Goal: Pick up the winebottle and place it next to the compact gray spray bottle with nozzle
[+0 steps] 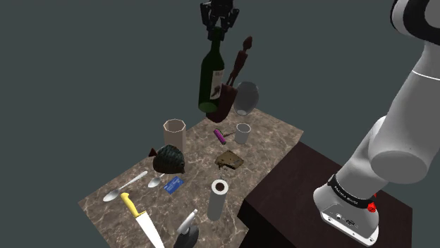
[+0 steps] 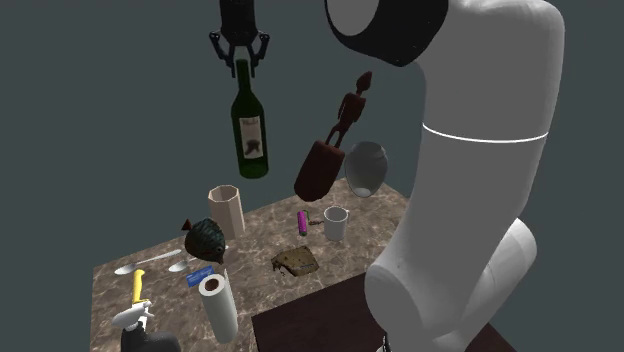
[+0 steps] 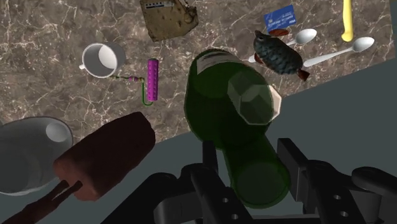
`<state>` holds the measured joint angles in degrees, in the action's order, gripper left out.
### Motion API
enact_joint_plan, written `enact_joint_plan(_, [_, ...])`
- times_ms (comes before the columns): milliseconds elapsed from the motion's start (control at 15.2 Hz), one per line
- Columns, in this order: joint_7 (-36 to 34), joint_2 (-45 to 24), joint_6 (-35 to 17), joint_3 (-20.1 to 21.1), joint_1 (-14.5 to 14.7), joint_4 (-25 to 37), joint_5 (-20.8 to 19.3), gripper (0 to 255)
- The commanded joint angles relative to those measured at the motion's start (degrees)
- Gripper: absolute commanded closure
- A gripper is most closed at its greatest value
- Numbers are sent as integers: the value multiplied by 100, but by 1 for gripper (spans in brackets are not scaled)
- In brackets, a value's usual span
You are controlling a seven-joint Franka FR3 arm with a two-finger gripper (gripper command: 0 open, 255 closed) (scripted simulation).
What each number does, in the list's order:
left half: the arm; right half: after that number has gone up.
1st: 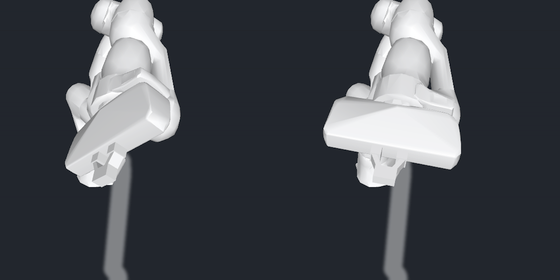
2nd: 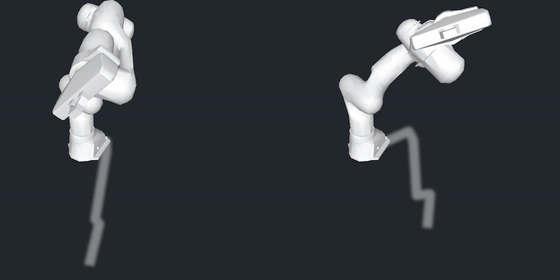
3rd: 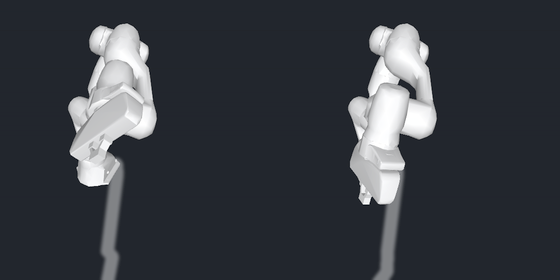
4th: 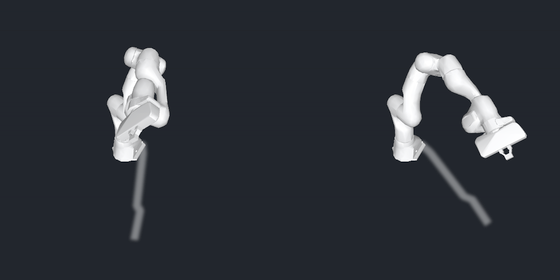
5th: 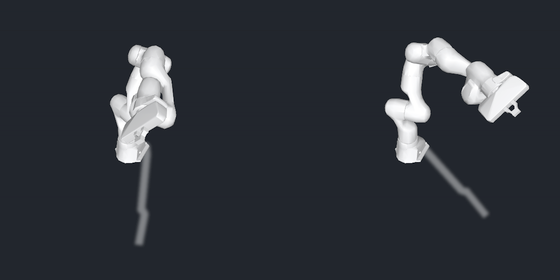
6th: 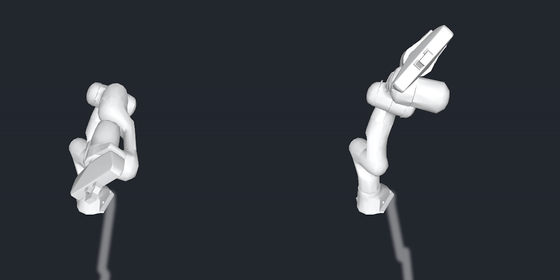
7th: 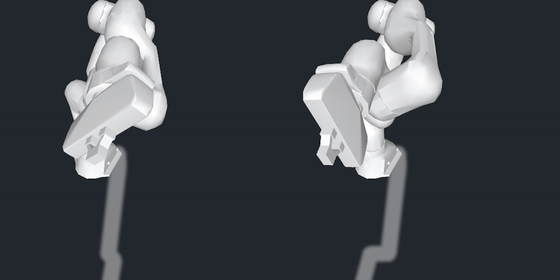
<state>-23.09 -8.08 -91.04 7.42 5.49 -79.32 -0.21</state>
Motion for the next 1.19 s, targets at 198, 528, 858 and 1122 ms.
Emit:
enact_joint_plan(198, [-484, 691, -67, 217, 250, -749, 52, 255])
enact_joint_plan(528, [-999, 1275, -52, 480, 502, -1302, 137, 255])
enact_joint_plan(858, [-1553, 1727, 30, 785, 758, -1651, 242, 255])
enact_joint_plan(1122, [-2026, 1993, 127, 1060, 961, -1797, 335, 255])
